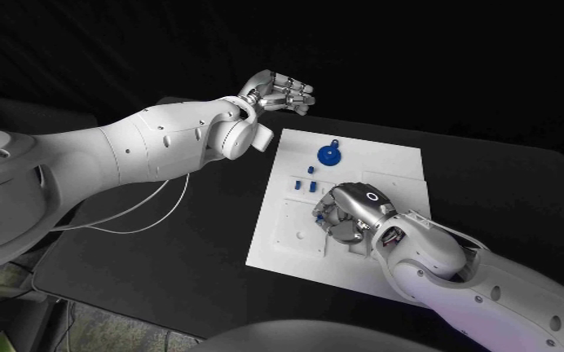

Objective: Assemble the parts on the task board

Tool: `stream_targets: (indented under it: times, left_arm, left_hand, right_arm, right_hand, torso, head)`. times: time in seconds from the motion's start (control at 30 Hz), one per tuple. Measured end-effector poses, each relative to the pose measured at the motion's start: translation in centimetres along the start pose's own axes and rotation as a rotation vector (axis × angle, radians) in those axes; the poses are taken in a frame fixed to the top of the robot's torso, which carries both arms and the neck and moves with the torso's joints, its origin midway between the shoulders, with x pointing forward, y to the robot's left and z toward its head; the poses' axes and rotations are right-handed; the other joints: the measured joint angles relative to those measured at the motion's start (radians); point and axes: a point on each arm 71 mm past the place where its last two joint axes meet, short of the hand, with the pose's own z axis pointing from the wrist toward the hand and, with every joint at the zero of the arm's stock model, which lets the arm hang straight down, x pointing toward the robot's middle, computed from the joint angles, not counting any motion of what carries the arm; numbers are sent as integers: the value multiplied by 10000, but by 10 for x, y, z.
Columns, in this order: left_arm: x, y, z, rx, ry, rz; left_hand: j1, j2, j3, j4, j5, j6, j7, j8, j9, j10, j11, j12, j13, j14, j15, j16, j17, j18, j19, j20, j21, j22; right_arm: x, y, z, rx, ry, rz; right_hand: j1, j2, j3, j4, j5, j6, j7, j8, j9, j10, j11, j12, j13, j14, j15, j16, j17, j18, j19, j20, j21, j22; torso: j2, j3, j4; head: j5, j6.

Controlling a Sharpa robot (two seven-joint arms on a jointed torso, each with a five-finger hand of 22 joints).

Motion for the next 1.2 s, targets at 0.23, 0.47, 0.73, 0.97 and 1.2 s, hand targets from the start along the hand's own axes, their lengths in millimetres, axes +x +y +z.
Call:
stream_targets:
  times: [0.23, 0.47, 0.73, 0.97, 1.2]
  left_arm:
    - [0, 0, 0, -23, 14, -4]
    - [0, 1, 0, -46, 41, -13]
    - [1, 1, 1, -66, 95, -30]
    - [1, 1, 0, -94, 127, -39]
    - [0, 2, 0, -127, 140, -41]
  left_hand:
    - [0, 0, 0, 0, 0, 0, 0, 0, 0, 0, 0, 0, 0, 0, 0, 0, 0, 1, 0, 0, 0, 0]
    - [0, 0, -29, 29, 0, 0, 0, 0, 0, 0, 0, 0, 0, 0, 0, 0, 0, 0, 0, 0, 0, -28]
    - [0, 0, -29, 29, 0, 0, 0, 0, 0, 1, 0, 0, 0, 0, 0, 0, 0, 0, 0, 0, 0, -29]
    - [0, 0, -29, 29, 0, 0, 0, 0, 0, 1, 0, 0, 0, -36, 36, 0, 0, 0, 0, 0, 0, -55]
    - [0, 0, -56, 56, 0, 0, 0, 0, 0, 1, 0, 0, 0, -36, 36, 0, 0, 0, 0, 0, 0, -75]
  right_arm:
    - [0, 0, 0, -20, 3, -40]
    - [4, 3, 1, -17, 106, -217]
    - [7, 7, 3, -10, 160, -598]
    - [8, 7, 2, 57, 112, -776]
    - [9, 6, 0, 86, 13, -748]
  right_hand:
    - [0, 0, -1, 0, -1, 19, 40, 34, 1, -1, 1, -2, 0, 0, 0, 0, 0, 1, 0, 0, 0, 13]
    - [-33, 33, -3, -1, -148, 17, 41, 34, 0, -17, 16, -7, -4, 0, 1, -1, -9, 3, 1, 1, -117, 90]
    - [-46, 45, -136, -2, 65, -4, 56, 25, -27, -18, 16, -7, -3, -13, -12, -2, -26, 4, 16, 15, -301, 121]
    - [-316, -160, -628, 187, 247, -296, 92, 21, -163, -376, 106, 14, -4, -66, -49, -1, -43, 196, 16, 15, -592, 97]
    - [-565, -781, -1364, 439, 360, -1238, 296, 89, -338, -1209, 260, 124, 39, -102, 217, -1, -97, 364, 70, 248, -1126, -89]
  torso:
    - [0, -1, -3]
    - [-1, -7, -4]
    - [-3, -7, -3]
    - [-3, -2, -4]
    - [-3, 6, -8]
  head:
    - [11, -22]
    - [12, -21]
    - [2, -18]
    - [-10, -24]
    - [-35, -7]
